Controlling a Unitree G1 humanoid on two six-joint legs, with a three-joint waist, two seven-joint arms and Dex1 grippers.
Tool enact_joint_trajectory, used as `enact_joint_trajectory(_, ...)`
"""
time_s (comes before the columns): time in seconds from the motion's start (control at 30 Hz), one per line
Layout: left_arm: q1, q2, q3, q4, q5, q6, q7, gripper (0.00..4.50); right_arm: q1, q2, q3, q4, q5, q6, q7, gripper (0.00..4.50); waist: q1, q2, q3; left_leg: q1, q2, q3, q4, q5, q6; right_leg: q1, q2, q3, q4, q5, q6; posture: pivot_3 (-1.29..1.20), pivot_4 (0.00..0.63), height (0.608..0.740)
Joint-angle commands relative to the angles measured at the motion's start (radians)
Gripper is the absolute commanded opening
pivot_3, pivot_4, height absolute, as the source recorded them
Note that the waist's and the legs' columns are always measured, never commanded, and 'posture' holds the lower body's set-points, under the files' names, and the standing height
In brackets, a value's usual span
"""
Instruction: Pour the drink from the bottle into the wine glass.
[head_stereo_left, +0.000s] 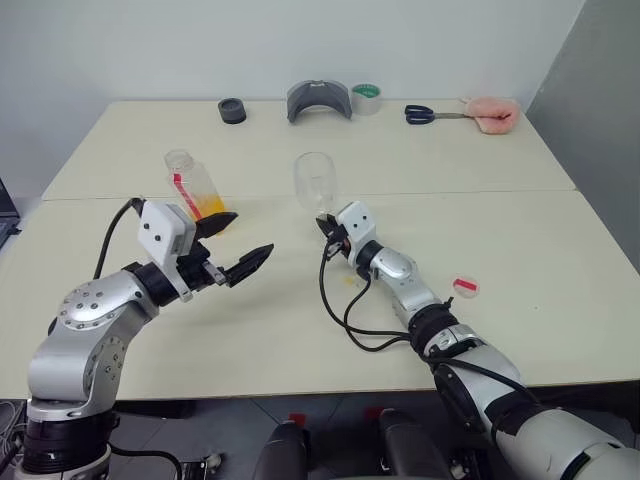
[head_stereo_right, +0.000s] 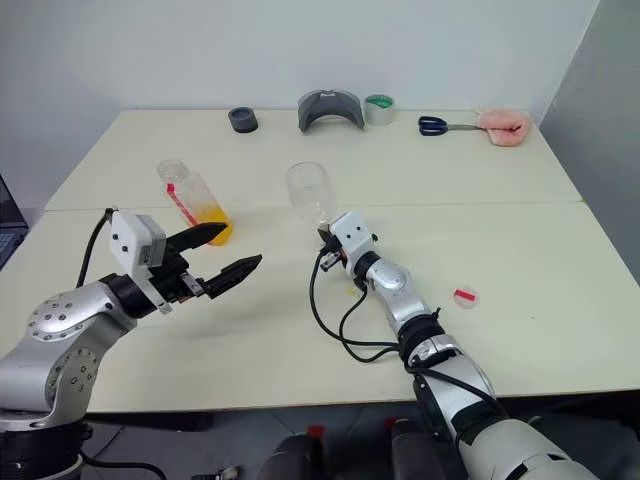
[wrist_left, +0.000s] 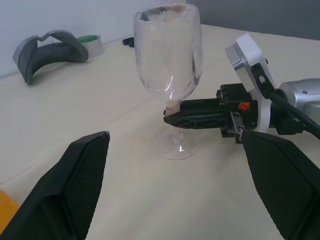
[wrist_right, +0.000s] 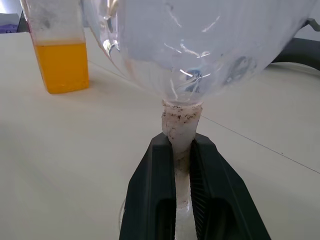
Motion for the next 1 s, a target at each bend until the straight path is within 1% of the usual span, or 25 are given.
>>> enact_joint_trajectory(0.03,-0.02,0.017,0.033,-0.039,-0.021,0.007,0.018,4.5,-0.015,0.011,-0.01,0.013,-0.002,-0.006,0.021,0.11,0.0,0.0,0.0,0.0,0.0,0.0,0.0,0.0,0.0,0.0,0.0,0.0,0.0,0.0,0.0,0.0,0.15,0.74)
enact_joint_trajectory(0.07,-0.025,0.018,0.032,-0.041,-0.023,0.009,0.021,4.5,-0.016,0.013,-0.012,0.012,0.001,-0.005,0.028,0.11,-0.001,0.0,0.0,0.0,0.0,0.0,0.0,0.0,0.0,0.0,0.0,0.0,0.0,0.0,0.0,0.0,0.15,0.74)
enact_joint_trajectory(0.13,-0.034,0.02,0.028,-0.044,-0.024,0.012,0.024,4.5,-0.017,0.017,-0.016,0.01,0.002,-0.002,0.034,0.84,-0.001,0.0,0.0,0.0,0.0,0.0,0.0,0.0,0.0,0.0,0.0,0.0,0.0,0.0,0.0,0.0,0.15,0.74)
enact_joint_trajectory(0.17,-0.038,0.021,0.026,-0.045,-0.023,0.014,0.026,4.5,-0.017,0.019,-0.019,0.01,0.002,-0.001,0.038,1.08,-0.002,0.0,0.0,0.0,0.0,0.0,0.0,0.0,0.0,0.0,0.0,0.0,0.0,0.0,0.0,0.0,0.15,0.74)
enact_joint_trajectory(0.43,-0.091,0.017,-0.008,-0.034,-0.005,0.015,0.032,4.5,-0.022,0.031,-0.028,0.002,0.005,0.005,0.057,3.93,-0.005,0.0,0.0,0.0,0.0,0.0,0.0,0.0,0.0,0.0,0.0,0.0,0.0,0.0,0.0,0.0,0.15,0.74)
enact_joint_trajectory(0.5,-0.103,0.015,-0.013,-0.034,-0.009,0.017,0.034,4.5,-0.022,0.032,-0.03,-0.001,0.007,0.007,0.06,4.48,-0.005,0.0,0.0,0.0,0.0,0.0,0.0,0.0,0.0,0.0,0.0,0.0,0.0,0.0,0.0,0.0,0.15,0.74)
enact_joint_trajectory(0.63,-0.116,0.005,-0.015,-0.034,-0.02,0.021,0.04,4.5,-0.014,0.028,-0.033,-0.019,0.011,0.022,0.063,4.48,-0.005,0.0,0.0,0.0,0.0,0.0,0.0,0.0,0.0,0.0,0.0,0.0,0.0,0.0,0.0,0.0,0.15,0.74)
enact_joint_trajectory(0.77,-0.112,-0.02,-0.026,-0.029,-0.016,0.02,0.055,4.5,0.017,0.002,-0.022,-0.082,0.003,0.076,0.077,4.48,-0.005,0.0,0.0,0.0,0.0,0.0,0.0,0.0,0.0,0.0,0.0,0.0,0.0,0.0,0.0,0.0,0.15,0.74)
enact_joint_trajectory(0.83,-0.103,-0.033,-0.032,-0.031,-0.013,0.019,0.062,4.5,0.051,-0.02,-0.011,-0.14,0.0,0.119,0.099,4.48,-0.005,0.0,0.0,0.0,0.0,0.0,0.0,0.0,0.0,0.0,0.0,0.0,0.0,0.0,0.0,0.0,0.15,0.74)
enact_joint_trajectory(1.0,-0.066,-0.074,-0.049,-0.026,0.011,0.002,0.092,4.5,0.2,-0.103,0.01,-0.392,0.003,0.285,0.139,4.48,-0.002,0.0,0.0,-0.001,0.0,0.0,0.0,0.0,0.0,0.0,-0.001,0.0,0.0,0.0,0.0,0.0,0.15,0.74)
